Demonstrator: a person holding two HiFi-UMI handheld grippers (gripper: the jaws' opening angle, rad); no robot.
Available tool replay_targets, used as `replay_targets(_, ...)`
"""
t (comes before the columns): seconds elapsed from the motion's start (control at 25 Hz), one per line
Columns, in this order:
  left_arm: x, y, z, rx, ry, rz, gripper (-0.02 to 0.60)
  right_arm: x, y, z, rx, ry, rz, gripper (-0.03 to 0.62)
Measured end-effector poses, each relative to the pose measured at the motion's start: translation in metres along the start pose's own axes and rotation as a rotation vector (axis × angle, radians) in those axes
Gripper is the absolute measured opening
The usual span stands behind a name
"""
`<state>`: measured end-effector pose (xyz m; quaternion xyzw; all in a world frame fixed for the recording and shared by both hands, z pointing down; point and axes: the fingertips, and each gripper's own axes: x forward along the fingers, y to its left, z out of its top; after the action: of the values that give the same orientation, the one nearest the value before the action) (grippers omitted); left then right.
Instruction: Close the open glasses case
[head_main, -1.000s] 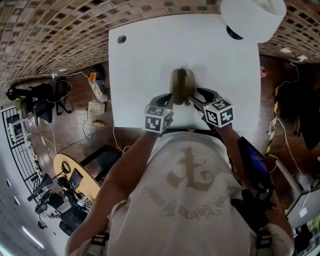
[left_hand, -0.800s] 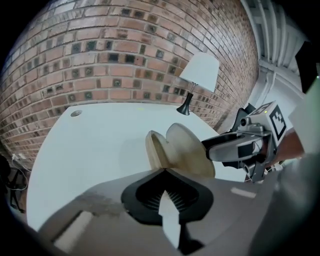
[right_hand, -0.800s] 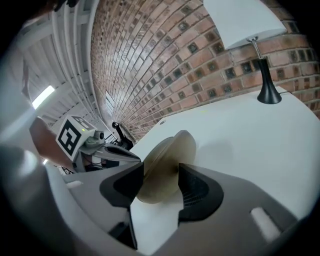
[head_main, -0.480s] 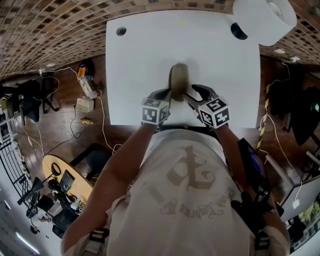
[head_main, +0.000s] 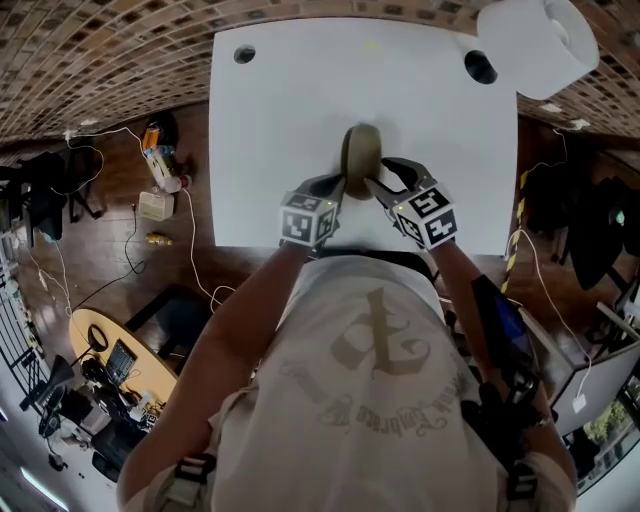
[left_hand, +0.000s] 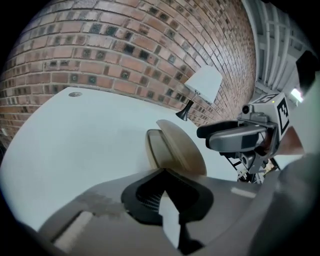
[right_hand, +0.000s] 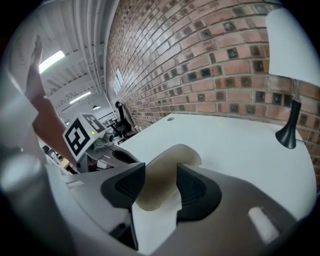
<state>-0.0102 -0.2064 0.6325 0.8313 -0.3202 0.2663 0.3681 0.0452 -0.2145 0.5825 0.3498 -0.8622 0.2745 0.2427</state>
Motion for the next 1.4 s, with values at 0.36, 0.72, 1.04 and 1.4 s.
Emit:
replay_targets(0.36, -0.007, 0.015, -0.005, -0.023, -0.045, 0.000, 0.005, 0.027, 0.004, 0.002, -0.231, 0.113, 0.008, 0.137)
replay_targets(0.72, -0.029, 0.016, -0.011, 0.039, -0.075, -0.014, 0.005, 0.048, 0.013, 0.005, -0.323, 0.134, -0.017, 0.068)
replay_targets(1.04, -0.034, 0.004, -0.012, 0.083, -0.057, -0.030, 0.005, 0.049, 0.012, 0.005, -0.334, 0.124, -0.022, 0.067)
replay_targets(1.4, -0.036, -0.005, -0.006, 0.091, -0.081, -0.020, 0.005, 0.045, 0.009, 0.001, -0.361, 0.111, -0.028, 0.067)
